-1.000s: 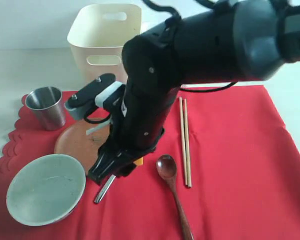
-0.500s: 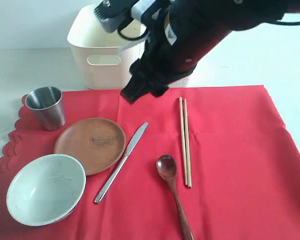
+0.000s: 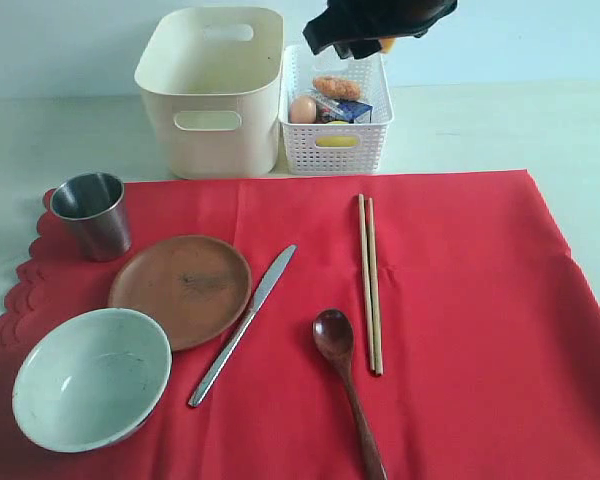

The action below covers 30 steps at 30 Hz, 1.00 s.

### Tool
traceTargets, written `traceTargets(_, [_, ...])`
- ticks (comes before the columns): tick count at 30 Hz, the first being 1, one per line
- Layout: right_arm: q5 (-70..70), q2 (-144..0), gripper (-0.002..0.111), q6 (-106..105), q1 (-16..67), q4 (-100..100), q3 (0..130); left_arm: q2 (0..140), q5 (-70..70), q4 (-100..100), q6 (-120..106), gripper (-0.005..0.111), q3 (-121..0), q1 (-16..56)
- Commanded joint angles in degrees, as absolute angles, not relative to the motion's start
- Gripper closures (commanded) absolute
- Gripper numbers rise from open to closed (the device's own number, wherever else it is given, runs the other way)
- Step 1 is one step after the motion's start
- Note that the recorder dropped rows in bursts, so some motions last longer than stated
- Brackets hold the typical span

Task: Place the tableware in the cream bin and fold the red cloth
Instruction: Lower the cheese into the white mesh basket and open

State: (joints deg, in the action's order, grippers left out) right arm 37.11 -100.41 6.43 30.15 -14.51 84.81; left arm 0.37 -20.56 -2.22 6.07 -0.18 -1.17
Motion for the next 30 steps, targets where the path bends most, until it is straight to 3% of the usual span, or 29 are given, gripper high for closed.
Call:
traceTargets(1, [35.1,-107.9,0.108,2.6,25.9,-12.2,91.7,0.0,-20.2,-2.4,6.2,0.107,0.0,-1.2])
traceTargets(11, [34.6,-130.4,0.108,-8.8,22.5,-2.3,112.1,0.0,-20.2,-2.4,6.2,0.107,0.0,-1.2])
traceTargets(19, [39.1,-136.4,0.106,-8.9,22.5,-3.6,117.6,0.0,-20.2,-2.4,6.2,0.107,0.0,-1.2])
traceTargets(30, [41.2,-136.8,0.052,-8.9,22.5,-6.1,117.6,0.0,-20.2,-2.4,6.2,0.107,0.0,-1.2])
